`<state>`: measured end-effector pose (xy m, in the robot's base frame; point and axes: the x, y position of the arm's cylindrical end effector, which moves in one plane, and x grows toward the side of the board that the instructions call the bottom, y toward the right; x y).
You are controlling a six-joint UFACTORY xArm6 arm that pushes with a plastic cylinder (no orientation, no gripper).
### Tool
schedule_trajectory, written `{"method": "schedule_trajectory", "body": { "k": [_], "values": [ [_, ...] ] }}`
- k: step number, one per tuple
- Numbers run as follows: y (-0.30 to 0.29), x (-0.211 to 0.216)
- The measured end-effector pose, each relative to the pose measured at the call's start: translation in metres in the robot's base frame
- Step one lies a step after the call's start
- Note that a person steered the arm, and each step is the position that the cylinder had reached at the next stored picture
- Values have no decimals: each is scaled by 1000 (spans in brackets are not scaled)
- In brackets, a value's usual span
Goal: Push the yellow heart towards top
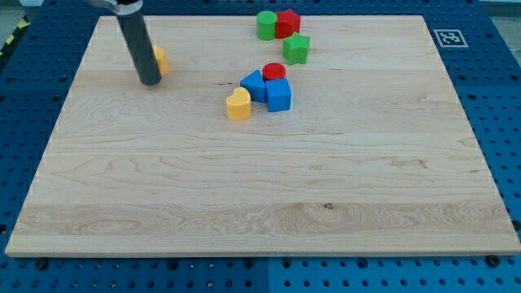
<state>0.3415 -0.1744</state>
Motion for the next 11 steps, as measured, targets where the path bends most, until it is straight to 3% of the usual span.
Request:
{"method": "schedule_trajectory", "body": {
  "k": [1, 3, 4, 6, 9, 11],
  "values": [
    [-2, -56],
    [28, -32],
    [40, -51],
    [-6, -87],
    [-8, -89],
    [29, -119]
  ]
}}
